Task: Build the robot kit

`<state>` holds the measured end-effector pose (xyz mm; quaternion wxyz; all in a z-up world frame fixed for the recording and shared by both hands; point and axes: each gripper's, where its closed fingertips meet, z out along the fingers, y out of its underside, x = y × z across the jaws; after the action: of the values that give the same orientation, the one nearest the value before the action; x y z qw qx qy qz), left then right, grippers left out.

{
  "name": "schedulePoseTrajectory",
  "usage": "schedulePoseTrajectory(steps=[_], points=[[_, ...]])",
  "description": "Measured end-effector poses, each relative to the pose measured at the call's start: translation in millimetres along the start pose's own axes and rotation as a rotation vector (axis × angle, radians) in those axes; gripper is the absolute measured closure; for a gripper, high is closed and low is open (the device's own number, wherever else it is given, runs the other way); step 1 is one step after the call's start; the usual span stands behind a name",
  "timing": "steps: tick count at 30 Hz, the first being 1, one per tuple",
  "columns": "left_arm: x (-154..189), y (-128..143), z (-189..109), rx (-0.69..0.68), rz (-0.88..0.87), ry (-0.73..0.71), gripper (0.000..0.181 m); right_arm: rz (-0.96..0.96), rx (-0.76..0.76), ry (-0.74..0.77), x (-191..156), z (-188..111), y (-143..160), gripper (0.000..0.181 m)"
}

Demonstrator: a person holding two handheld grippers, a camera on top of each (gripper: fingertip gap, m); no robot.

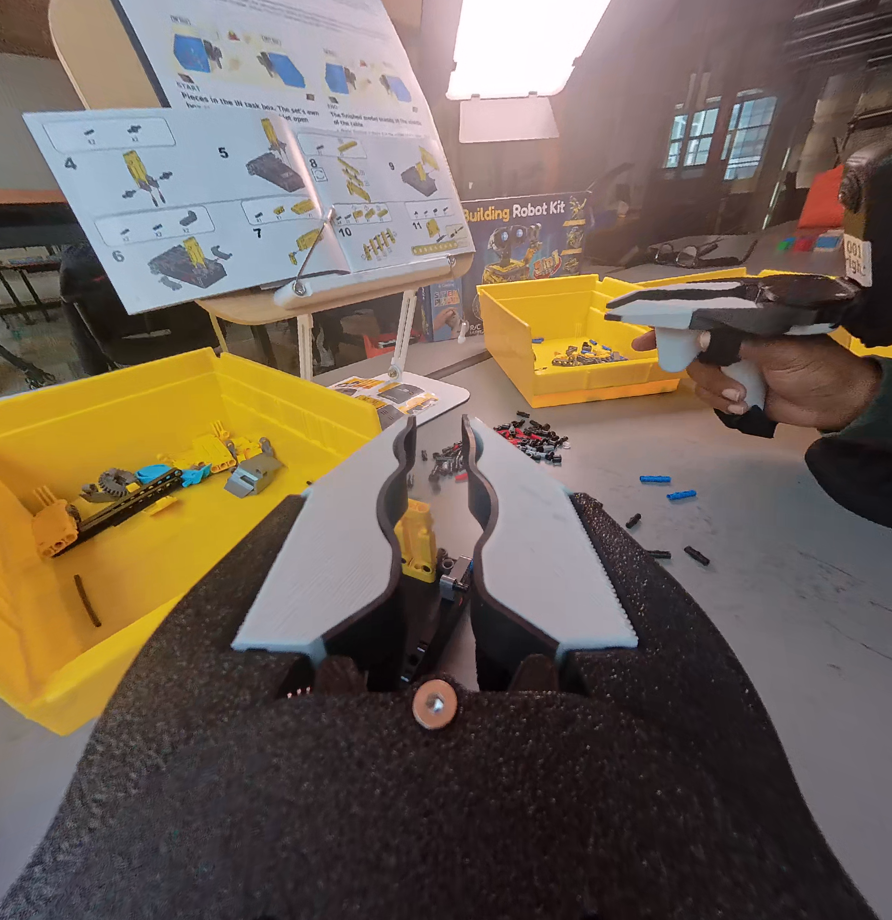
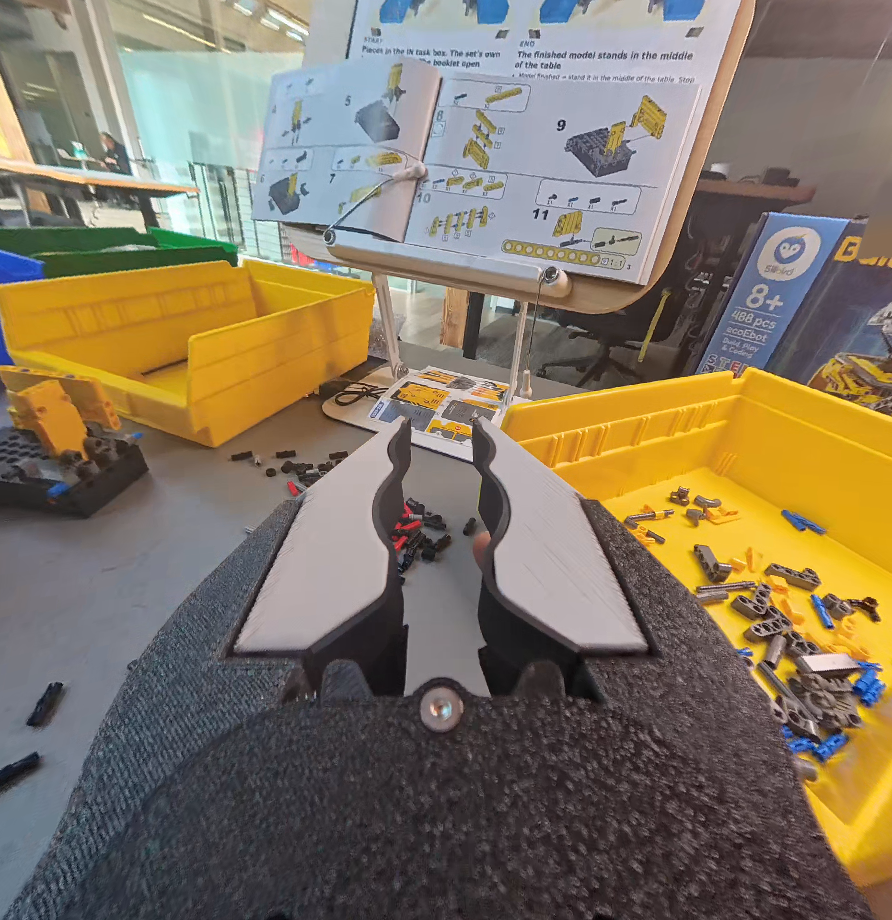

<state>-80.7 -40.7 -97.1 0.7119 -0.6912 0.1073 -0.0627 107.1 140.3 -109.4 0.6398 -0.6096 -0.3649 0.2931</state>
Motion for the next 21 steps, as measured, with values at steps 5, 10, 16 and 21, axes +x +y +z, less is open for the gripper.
schedulePoseTrajectory(steps=[5, 10, 16, 21], points=[[-2, -9, -4, 0.037, -0.021, -0.003, 0.155, -0.021, 0.001, -0.036, -11, -3, -1, 0.158], [-11, -15, -7, 0.05, 0.005, -0.053, 0.157, -0.056, -0.032, -0.08, -25, -2, 7, 0.16], [-49, -60, -42, 0.079, 0.132, -0.231, 0.164, -0.103, -0.051, -0.109, -35, -1, 18, 0.163], [-126, -72, -132, -0.163, 0.148, -0.441, 0.16, -0.054, -0.055, -0.113, -31, 0, 18, 0.164]])
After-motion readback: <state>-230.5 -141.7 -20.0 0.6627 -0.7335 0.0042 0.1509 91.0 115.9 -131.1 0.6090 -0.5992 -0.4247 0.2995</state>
